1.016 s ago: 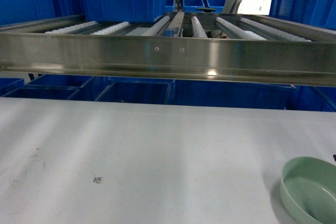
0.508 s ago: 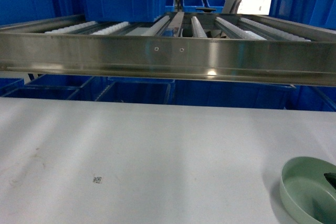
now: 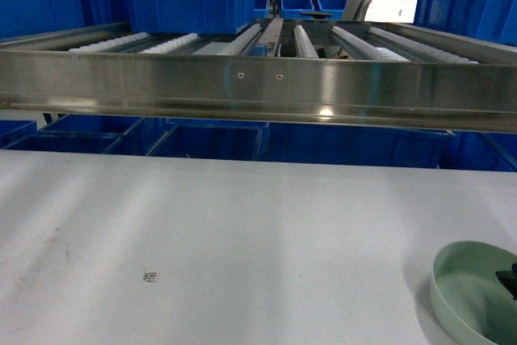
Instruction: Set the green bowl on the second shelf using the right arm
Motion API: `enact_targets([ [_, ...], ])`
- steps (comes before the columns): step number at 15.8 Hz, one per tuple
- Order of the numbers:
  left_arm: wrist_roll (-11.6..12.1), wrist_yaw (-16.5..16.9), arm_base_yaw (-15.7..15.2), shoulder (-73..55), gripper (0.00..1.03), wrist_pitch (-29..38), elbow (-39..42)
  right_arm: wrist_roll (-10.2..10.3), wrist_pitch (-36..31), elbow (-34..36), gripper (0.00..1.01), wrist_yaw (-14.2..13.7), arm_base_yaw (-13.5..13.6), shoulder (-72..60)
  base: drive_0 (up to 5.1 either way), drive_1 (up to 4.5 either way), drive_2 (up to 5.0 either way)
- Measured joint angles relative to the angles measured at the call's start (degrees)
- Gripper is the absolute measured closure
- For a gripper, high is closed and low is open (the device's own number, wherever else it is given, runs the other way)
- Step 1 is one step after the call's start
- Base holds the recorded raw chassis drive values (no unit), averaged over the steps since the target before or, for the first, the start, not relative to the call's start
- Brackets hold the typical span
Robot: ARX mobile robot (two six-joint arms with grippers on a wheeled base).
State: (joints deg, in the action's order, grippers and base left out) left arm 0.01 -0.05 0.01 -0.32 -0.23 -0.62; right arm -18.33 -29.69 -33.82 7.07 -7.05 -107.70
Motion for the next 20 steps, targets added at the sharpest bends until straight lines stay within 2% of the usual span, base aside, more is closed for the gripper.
enact_targets([
  [1, 0.02, 0.02, 0.0, 0.0, 0.05, 0.0, 0.0, 1.03, -1.03, 0.02, 0.07, -0.44, 0.79, -1.51, 0.0, 0.0, 0.0],
  [2, 0.0, 0.02, 0.0, 0.0, 0.05, 0.02, 0.0, 3.52, -2.23, 0.35, 0.42, -0.83, 2.27, -2.51, 0.0, 0.0, 0.0],
  [4, 0.0, 0.02, 0.0, 0.0, 0.05, -0.02, 0.0, 5.42, -3.15, 0.74, 0.68, -0.85, 3.04, -3.87, 0.0, 0.0, 0.0],
  [6, 0.0, 0.0, 0.0, 0.0, 0.05, -0.02, 0.0, 6.38, -3.72, 1.2, 0.84, -0.76, 3.26, -4.35, 0.0, 0.0, 0.0],
  [8, 0.02, 0.02, 0.0, 0.0, 0.05, -0.02, 0.0, 7.34, -5.22, 1.92, 0.98, 0.55, 2.78, -4.33, 0.0, 0.0, 0.0],
  [16, 0.0, 0.0, 0.0, 0.0, 0.05, 0.0, 0.0, 8.52, -9.68, 4.81, 0.99, 0.68, 1.33, -3.8, 0.0, 0.0, 0.0],
  [20, 0.0, 0.02, 0.0, 0.0, 0.05, 0.0, -0.02, 8.63, -10.6, 7.06, 0.99, 0.24, 1.27, 1.11, 0.0, 0.0, 0.0],
])
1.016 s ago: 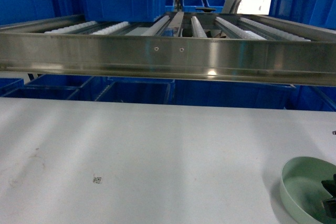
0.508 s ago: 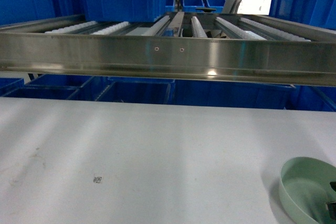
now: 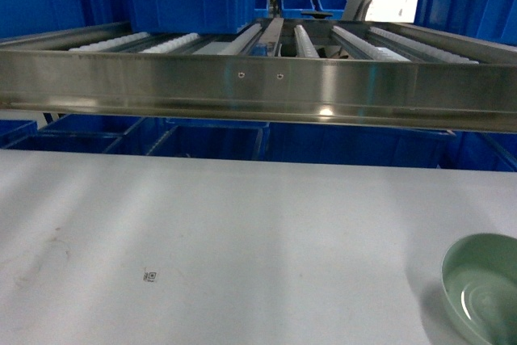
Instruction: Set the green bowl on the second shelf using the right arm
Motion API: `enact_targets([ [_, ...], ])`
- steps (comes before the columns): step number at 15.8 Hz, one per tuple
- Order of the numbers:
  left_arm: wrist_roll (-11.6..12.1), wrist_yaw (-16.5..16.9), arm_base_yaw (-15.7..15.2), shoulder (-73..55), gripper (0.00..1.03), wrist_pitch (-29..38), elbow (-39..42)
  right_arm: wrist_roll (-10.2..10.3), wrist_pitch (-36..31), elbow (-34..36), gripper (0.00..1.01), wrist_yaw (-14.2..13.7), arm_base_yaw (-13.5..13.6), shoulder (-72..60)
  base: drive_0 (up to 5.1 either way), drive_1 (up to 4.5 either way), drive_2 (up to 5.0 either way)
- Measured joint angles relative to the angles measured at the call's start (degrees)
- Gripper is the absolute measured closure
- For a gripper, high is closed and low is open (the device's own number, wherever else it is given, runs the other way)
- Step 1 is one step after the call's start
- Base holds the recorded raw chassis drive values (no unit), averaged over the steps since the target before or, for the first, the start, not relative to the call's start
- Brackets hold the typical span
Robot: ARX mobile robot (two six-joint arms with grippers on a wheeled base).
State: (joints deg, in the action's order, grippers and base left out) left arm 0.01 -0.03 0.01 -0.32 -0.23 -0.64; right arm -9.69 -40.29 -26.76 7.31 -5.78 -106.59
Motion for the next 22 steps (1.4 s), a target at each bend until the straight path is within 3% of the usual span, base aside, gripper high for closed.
enact_targets([
  [4, 0.0, 0.0, 0.0, 0.0, 0.05, 0.0, 0.02, 0.26, 0.57, 0.66, 0.99, 0.98, 0.09, 9.6, 0.0, 0.0, 0.0],
  [9, 0.0, 0.0, 0.0, 0.0, 0.05, -0.02, 0.02, 3.72, 4.96, 3.91, 0.99, 4.85, -2.32, 26.58, 0.0, 0.0, 0.0],
  [10, 0.02, -0.02, 0.0, 0.0, 0.05, 0.0, 0.0, 5.14, 10.73, 6.69, 0.99, 7.26, -3.69, 39.39, 0.0, 0.0, 0.0],
  [12, 0.0, 0.0, 0.0, 0.0, 0.05, -0.02, 0.02, 6.67, 19.15, 8.0, 0.99, 9.51, -5.25, 52.63, 0.0, 0.0, 0.0],
  [16, 0.0, 0.0, 0.0, 0.0, 0.05, 0.0, 0.02, 8.7, 33.83, 10.88, 0.99, 9.9, -4.39, 73.46, 0.0, 0.0, 0.0],
  [17, 0.0, 0.0, 0.0, 0.0, 0.05, 0.0, 0.02, 9.18, 35.01, 11.58, 0.99, 9.18, -3.34, 76.41, 0.0, 0.0, 0.0],
  [20, 0.0, 0.0, 0.0, 0.0, 0.05, 0.0, 0.02, 10.29, 38.03, 13.88, 0.99, 3.32, 2.75, 82.95, 0.0, 0.0, 0.0],
  [22, 0.0, -0.02, 0.0, 0.0, 0.05, 0.0, 0.02, 10.95, 40.89, 15.1, 0.99, -0.26, 3.89, 87.52, 0.0, 0.0, 0.0],
])
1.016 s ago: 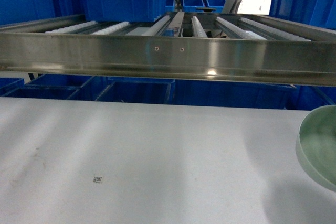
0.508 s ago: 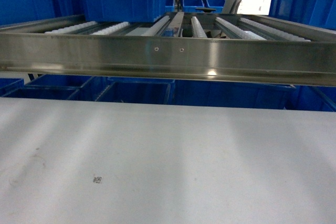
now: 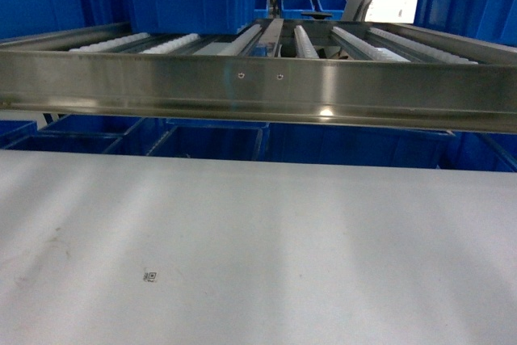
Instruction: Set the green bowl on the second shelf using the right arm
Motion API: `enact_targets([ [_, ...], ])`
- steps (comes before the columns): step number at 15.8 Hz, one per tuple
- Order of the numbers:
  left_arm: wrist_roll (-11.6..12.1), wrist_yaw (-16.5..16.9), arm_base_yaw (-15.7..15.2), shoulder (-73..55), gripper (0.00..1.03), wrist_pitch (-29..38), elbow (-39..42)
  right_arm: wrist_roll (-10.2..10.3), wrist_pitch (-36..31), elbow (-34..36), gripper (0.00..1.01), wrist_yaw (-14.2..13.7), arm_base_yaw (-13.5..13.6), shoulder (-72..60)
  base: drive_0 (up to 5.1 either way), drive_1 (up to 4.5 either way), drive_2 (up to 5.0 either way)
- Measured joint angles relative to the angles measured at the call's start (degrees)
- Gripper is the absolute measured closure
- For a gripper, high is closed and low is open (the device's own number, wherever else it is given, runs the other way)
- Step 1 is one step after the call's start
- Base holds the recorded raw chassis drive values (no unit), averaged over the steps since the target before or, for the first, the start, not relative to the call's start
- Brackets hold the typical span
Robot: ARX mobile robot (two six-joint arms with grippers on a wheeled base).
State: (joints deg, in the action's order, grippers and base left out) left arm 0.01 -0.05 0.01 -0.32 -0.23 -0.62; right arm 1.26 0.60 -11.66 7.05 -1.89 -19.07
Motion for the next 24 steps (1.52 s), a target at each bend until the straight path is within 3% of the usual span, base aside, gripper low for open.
enact_targets([
  [6, 0.0, 0.04, 0.0, 0.0, 0.05, 0.0, 0.0, 0.46, -0.11, 0.04, 0.99, -0.57, 0.02, 0.07, 0.0, 0.0, 0.0],
  [24, 0.02, -0.04, 0.0, 0.0, 0.05, 0.04, 0.0, 0.46, 0.02, 0.07, 0.99, -0.55, 0.02, 0.04, -4.9, 2.52, 2.5],
])
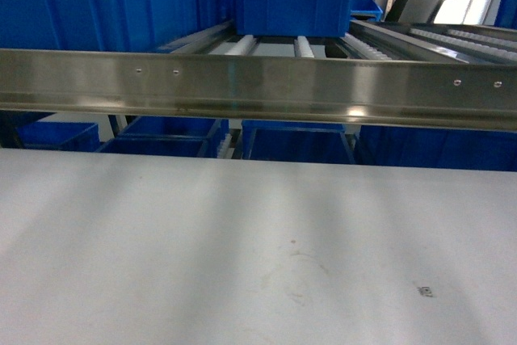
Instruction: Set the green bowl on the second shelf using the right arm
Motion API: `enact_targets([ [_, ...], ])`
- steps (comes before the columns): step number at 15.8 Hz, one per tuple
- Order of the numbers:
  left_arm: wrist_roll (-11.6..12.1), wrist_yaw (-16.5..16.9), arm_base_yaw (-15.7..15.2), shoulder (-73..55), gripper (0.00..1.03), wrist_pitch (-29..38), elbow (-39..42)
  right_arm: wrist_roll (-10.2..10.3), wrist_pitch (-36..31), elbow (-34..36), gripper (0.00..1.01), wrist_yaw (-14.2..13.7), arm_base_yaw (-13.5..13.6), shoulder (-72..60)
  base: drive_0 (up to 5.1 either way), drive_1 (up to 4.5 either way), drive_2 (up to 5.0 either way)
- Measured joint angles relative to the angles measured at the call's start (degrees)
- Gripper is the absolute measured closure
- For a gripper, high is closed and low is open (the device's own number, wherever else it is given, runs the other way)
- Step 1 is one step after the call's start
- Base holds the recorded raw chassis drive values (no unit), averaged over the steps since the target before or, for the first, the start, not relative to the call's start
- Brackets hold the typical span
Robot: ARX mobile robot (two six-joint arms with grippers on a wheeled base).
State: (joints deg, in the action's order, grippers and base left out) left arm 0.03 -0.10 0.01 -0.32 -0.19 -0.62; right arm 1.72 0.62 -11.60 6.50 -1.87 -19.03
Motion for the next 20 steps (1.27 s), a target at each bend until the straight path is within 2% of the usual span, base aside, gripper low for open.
enact_targets([
  [20, -0.02, 0.04, 0.0, 0.0, 0.05, -0.04, 0.0, 0.0, -0.22, 0.0, 0.99, -0.02, 0.0, 0.02, -4.9, 2.46, 2.5],
])
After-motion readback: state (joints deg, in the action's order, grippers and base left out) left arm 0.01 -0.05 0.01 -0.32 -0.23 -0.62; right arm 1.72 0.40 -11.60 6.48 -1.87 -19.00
